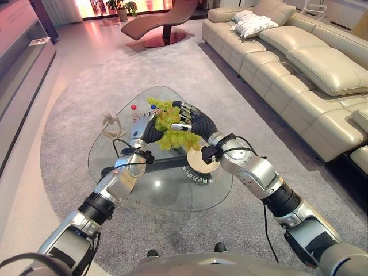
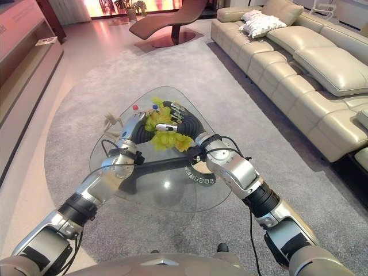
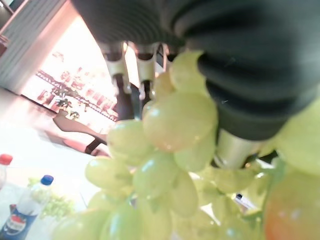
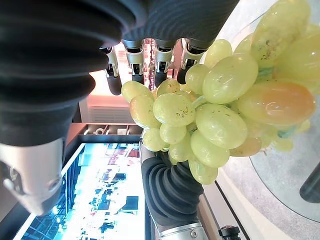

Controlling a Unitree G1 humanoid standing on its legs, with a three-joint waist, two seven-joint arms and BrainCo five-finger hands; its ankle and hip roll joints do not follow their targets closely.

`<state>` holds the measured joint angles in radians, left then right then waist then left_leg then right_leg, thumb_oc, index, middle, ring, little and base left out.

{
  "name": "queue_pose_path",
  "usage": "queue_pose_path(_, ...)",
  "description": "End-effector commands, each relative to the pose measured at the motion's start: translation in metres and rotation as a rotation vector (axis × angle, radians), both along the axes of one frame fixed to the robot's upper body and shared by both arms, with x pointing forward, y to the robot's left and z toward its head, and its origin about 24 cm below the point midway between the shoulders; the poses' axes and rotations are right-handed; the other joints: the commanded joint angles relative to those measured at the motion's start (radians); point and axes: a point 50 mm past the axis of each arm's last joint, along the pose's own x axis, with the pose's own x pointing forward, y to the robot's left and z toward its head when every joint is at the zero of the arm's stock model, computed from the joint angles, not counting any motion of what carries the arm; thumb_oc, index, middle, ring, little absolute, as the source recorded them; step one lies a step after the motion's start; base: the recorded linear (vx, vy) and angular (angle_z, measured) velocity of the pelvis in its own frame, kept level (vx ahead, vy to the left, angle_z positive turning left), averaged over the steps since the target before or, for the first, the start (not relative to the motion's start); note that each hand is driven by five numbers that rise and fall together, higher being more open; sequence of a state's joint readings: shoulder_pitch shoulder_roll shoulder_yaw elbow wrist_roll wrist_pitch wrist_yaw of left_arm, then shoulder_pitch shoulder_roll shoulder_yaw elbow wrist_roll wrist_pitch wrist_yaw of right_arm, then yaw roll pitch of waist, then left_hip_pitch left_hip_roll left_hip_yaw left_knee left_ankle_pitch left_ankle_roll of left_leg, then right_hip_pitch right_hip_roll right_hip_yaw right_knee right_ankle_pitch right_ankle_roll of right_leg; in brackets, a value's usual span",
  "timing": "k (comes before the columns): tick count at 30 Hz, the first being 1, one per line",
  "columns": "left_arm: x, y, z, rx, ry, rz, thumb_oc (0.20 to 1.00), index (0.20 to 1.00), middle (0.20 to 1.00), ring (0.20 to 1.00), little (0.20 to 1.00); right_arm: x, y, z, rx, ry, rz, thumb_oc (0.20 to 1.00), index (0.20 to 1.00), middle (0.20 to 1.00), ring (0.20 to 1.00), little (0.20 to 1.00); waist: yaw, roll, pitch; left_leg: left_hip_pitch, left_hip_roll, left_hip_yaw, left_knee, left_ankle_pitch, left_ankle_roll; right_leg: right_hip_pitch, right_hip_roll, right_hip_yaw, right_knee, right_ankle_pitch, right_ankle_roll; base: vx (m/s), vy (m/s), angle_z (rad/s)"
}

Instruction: Pick up fruits into the plate

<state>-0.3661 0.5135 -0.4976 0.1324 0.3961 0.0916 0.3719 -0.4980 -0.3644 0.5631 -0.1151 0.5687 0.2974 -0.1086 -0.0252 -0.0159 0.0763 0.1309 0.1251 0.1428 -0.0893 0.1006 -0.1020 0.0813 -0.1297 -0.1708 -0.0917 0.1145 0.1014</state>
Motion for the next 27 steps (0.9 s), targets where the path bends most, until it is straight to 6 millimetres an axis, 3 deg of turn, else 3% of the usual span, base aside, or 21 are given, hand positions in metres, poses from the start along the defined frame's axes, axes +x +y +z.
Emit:
queue_pose_path(1, 0.008, -0.05, 0.078, -0.065, -0.356, -0.201, 0.2, 0.2, 0.2, 0.2, 0.2, -0.021, 0.05, 0.023, 0.159, -0.027, 0.223, 1.0, 1.0, 1.0, 1.0, 1.0, 0.015, -0.014, 0.013, 0.013, -0.008, 0.014, 0.027, -0.153, 0.013, 0.058, -0.036, -0.016, 0.054, -0.144, 0.046, 0.0, 0.0, 0.0)
queue_pose_path(7, 0.006, -0.037, 0.091, -0.204, -0.406, -0.157, 0.2, 0.2, 0.2, 0.2, 0.2, -0.02, 0.042, 0.028, 0.173, -0.07, 0.2, 1.0, 1.0, 1.0, 1.0, 1.0, 0.02, -0.016, 0.013, 0.009, -0.008, 0.004, 0.026, -0.151, 0.01, 0.058, -0.035, -0.018, 0.052, -0.142, 0.044, 0.0, 0.0, 0.0)
queue_pose_path(17, 0.004, -0.011, 0.108, -0.37, -0.492, -0.045, 0.2, 0.2, 0.2, 0.2, 0.2, -0.016, 0.014, 0.06, 0.32, -0.243, 0.04, 1.0, 1.0, 1.0, 1.0, 1.0, 0.015, -0.007, 0.007, 0.004, -0.009, -0.013, 0.028, -0.153, 0.01, 0.054, -0.033, -0.013, 0.055, -0.144, 0.043, 0.0, 0.0, 0.0)
queue_pose_path(22, 0.004, -0.009, 0.112, -0.393, -0.515, -0.031, 0.2, 0.2, 0.2, 0.2, 0.2, -0.016, 0.007, 0.062, 0.372, -0.259, -0.053, 1.0, 1.0, 1.0, 1.0, 1.0, 0.008, 0.001, 0.004, 0.005, -0.012, -0.016, 0.028, -0.155, 0.011, 0.054, -0.032, -0.008, 0.055, -0.146, 0.042, 0.0, 0.0, 0.0)
queue_pose_path(27, 0.002, -0.016, 0.12, -0.41, -0.538, -0.057, 0.2, 0.2, 0.2, 0.2, 0.2, -0.018, 0.016, 0.056, 0.375, -0.189, -0.018, 1.0, 1.0, 1.0, 1.0, 1.0, 0.004, 0.006, 0.006, 0.005, -0.014, -0.016, 0.026, -0.156, 0.012, 0.052, -0.032, -0.005, 0.055, -0.147, 0.04, -0.01, 0.005, 0.01)
